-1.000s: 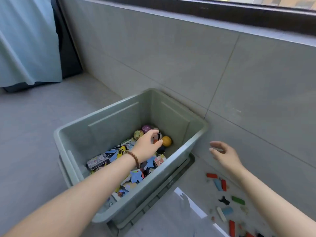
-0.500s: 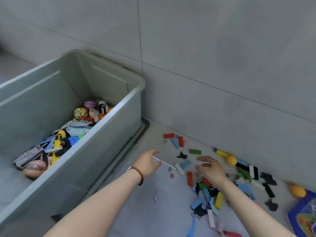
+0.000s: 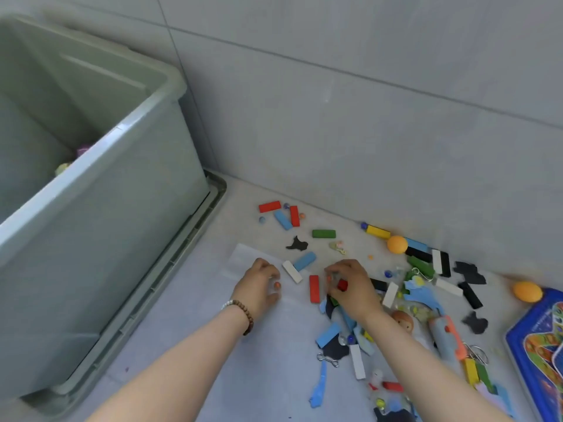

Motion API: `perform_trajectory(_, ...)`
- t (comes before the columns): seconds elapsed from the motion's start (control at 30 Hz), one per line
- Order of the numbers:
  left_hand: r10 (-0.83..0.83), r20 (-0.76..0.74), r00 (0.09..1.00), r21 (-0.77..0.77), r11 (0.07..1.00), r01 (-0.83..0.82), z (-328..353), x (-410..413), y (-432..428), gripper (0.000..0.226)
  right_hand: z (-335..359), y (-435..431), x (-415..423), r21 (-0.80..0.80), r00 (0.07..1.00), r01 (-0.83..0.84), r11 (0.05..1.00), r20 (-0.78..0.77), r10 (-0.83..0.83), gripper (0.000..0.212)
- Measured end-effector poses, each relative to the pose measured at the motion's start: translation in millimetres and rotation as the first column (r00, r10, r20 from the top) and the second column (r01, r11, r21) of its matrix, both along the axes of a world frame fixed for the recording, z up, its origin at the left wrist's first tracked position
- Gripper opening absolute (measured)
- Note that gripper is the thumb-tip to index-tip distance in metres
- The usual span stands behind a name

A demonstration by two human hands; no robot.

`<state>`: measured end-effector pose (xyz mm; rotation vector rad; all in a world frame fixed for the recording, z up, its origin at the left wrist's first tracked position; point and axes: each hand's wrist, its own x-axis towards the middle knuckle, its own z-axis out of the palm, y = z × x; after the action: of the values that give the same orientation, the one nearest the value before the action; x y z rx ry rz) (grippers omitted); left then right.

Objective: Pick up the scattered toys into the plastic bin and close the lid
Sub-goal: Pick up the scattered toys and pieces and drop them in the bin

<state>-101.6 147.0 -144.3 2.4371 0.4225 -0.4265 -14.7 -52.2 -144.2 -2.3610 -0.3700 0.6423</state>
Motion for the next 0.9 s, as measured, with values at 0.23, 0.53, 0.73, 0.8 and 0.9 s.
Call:
perform_trajectory(0.23, 0.102, 0.018, 0.995, -0.056, 0.993, -0.101, -6.2, -7.5, -1.4, 0.008, -4.5, 1.8, -5.0, -0.032, 0.999, 0.006, 0.999, 0.032, -0.004, 0.019)
perform_trajectory(0.53, 0.612, -0.48, 0.629, -0.686, 0.185, -0.703, 14.5, -9.2, -20.5, 0.014, -7.1, -3.6, -3.9, 0.017, 0.99, 0.134, 0.991, -0.035, -0.134, 0.015)
perform_trajectory(0.73, 0.418, -0.693, 0.587, -0.7, -0.196, -0.687, 27.2, -6.9, -29.0, 0.034, 29.6, 10.7, -7.9, 0.297, 0.949, 0.256, 0.92, -0.26, -0.18, 0.012)
perform_trajectory(0.8, 0.357, -0.703, 0.615, -0.705, -0.238, -0.668, 31.3, -2.7, -33.4, 0.04, 47.0, 20.6, -16.9, 0.349, 0.965, 0.112, 0.93, -0.26, -0.019, 0.014)
perform_trajectory(0.9, 0.298, -0.717, 0.63, -0.696, -0.361, -0.621, 38.2, 4.2, -39.4, 0.045, 59.0, 27.1, -24.7, 0.336, 0.972, -0.024, 0.942, -0.211, 0.1, 0.021)
